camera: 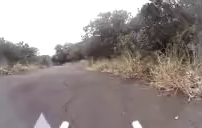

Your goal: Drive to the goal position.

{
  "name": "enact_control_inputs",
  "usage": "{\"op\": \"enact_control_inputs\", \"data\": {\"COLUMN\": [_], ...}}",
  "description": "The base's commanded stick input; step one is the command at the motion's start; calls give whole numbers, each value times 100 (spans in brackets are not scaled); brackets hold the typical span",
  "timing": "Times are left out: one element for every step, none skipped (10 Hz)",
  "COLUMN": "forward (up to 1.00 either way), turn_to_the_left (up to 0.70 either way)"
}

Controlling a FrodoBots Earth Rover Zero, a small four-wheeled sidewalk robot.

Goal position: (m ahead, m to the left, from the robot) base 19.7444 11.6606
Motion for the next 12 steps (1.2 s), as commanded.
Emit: {"op": "enact_control_inputs", "data": {"forward": [100, 100, 100, 100, 100, 100, 100, 100, 100, 100, 100, 100], "turn_to_the_left": [37, 39, 33, 20, 7, 0, 0, 40, 40, 40, 0, 0]}}
